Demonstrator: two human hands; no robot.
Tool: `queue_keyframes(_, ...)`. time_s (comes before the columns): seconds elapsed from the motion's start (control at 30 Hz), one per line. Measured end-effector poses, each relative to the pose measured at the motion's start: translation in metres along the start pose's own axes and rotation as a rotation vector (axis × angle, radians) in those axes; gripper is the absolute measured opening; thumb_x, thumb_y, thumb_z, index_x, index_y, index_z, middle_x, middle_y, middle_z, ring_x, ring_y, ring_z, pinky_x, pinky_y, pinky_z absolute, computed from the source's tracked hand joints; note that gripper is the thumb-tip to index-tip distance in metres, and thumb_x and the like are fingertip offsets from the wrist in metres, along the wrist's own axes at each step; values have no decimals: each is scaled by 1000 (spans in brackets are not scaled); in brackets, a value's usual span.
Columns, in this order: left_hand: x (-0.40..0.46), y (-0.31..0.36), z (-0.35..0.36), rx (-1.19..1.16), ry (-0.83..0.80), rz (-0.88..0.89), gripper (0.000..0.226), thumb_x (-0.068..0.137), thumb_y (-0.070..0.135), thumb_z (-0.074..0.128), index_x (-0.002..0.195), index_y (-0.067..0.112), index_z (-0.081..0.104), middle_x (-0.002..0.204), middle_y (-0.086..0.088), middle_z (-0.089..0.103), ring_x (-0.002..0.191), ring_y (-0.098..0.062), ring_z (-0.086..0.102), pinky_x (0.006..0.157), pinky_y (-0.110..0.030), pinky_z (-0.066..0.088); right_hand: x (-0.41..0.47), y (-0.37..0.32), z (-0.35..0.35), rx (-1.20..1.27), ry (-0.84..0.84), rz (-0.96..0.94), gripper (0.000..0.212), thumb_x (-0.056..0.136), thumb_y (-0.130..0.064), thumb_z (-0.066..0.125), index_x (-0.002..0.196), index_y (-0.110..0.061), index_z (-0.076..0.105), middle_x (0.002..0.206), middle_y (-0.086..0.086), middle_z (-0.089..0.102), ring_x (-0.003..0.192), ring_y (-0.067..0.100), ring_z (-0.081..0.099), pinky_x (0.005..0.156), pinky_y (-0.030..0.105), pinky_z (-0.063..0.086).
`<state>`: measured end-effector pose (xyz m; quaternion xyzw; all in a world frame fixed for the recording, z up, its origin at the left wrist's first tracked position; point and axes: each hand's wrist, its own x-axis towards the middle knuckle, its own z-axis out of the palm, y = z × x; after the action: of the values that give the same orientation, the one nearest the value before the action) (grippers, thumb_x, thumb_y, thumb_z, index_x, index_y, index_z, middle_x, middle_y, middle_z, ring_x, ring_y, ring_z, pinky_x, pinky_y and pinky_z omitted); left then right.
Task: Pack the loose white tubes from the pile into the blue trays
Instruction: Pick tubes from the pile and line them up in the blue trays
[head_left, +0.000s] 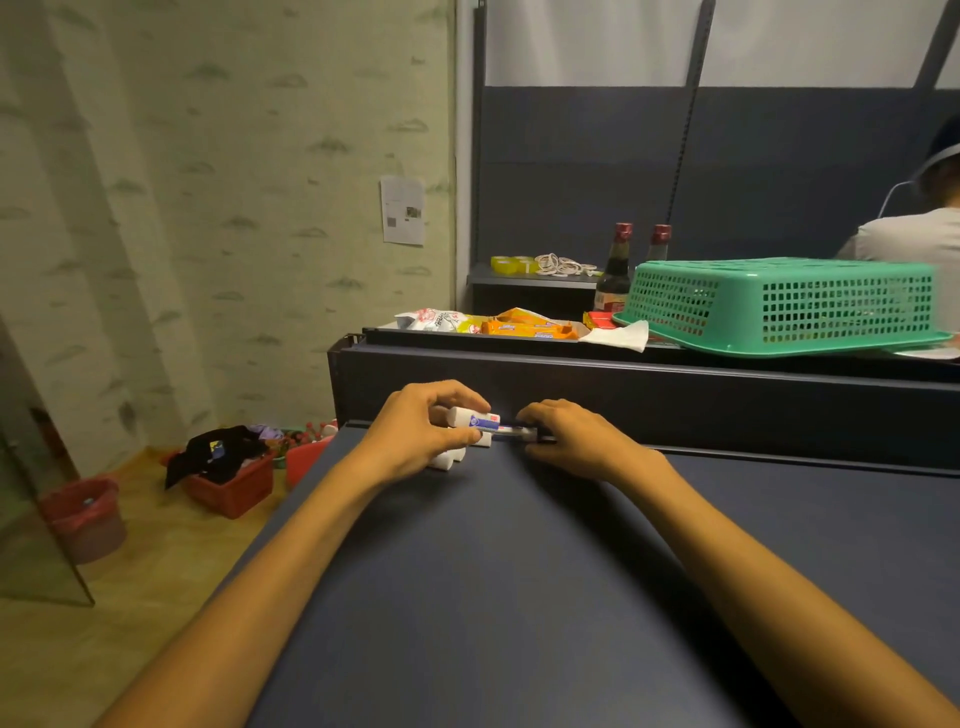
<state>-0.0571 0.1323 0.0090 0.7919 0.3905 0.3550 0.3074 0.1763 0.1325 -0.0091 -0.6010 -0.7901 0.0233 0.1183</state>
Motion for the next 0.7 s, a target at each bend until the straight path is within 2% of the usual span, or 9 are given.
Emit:
queue_keyframes(0.13,-5,2,2,37,51,36,29,78,14,78,104,24,71,101,8,71,92,-6,68,83,-27,58,4,0,5,3,-13,5,42,91,-28,62,131,-21,52,124,1,54,109,17,52,92,37,50)
queue_keyframes(0.23,-10,0,4,130,85,117,25,79,14,78,102,23,72,97,7,72,87,-4,67,76,-18,57,5,3,9,8,-5,22,42,91,-28,63,131,-20,53,123,1,50,104,18,53,89,37,51)
queue_keyframes(0.3,-12,-3,6,177,84,149,25,77,13,78,99,22,72,95,4,71,83,-9,67,70,-21,58,5,5,11,8,7,33,39,91,-29,63,129,-19,55,120,1,47,100,18,53,87,35,50)
queue_keyframes(0.37,-11,-6,7,238,89,164,26,76,13,79,100,22,72,95,2,70,83,-13,65,72,-22,56,5,7,12,21,22,43,35,91,-29,63,124,-19,57,118,1,47,99,18,53,85,34,50)
queue_keyframes(0.5,-9,-10,7,304,77,158,28,77,13,79,104,17,70,101,1,69,86,-9,62,71,-6,47,3,9,11,52,42,53,20,92,-28,62,111,-22,58,112,0,54,97,17,54,82,34,51)
queue_keyframes(0.6,-8,-13,6,323,76,157,29,77,13,79,104,16,70,104,-1,70,87,-7,62,72,-7,48,-1,11,8,96,28,81,15,94,-25,60,108,-21,56,106,0,62,92,17,59,80,35,53)
queue_keyframes(0.7,-8,-13,4,319,92,161,28,77,13,78,103,15,70,103,-1,70,85,-6,62,72,-8,49,-6,13,4,210,69,101,14,94,-20,60,108,-20,56,101,-2,65,85,11,61,75,23,51)
